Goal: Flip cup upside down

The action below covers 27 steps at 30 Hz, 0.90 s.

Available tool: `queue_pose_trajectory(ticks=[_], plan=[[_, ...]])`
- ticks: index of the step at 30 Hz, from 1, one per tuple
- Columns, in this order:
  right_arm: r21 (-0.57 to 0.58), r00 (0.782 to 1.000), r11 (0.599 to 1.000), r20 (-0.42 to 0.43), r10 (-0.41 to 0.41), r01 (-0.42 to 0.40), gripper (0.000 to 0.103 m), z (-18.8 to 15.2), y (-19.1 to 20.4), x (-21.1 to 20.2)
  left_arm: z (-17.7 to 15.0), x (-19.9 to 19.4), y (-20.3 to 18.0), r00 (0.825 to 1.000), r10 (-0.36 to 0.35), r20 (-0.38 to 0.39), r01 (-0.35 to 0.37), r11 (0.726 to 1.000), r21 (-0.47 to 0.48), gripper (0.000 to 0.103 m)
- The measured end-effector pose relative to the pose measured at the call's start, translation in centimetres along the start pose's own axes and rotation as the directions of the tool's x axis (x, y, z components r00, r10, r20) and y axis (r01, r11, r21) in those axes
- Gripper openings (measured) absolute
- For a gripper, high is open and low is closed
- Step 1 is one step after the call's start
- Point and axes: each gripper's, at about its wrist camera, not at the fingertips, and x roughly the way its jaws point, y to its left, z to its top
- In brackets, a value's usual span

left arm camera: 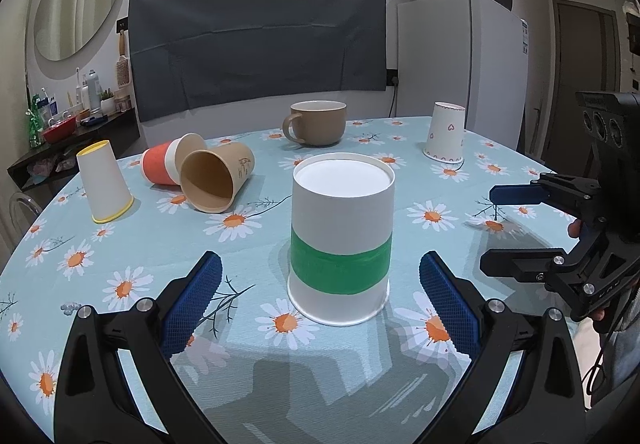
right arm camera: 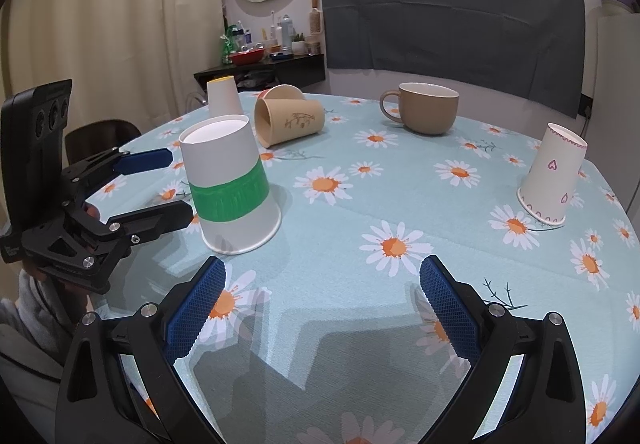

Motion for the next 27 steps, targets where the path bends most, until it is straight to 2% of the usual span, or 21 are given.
queue_pose_trajectory(ticks=[27], plan=[[0.002, 1.0, 1.0, 0.002, 0.001, -0.001, 0.094, 0.0, 0.03, 0.04, -0.05, -0.1, -0.03, 1.0, 0.015, 0.002, -0.015, 1.0, 0.004, 0.097]])
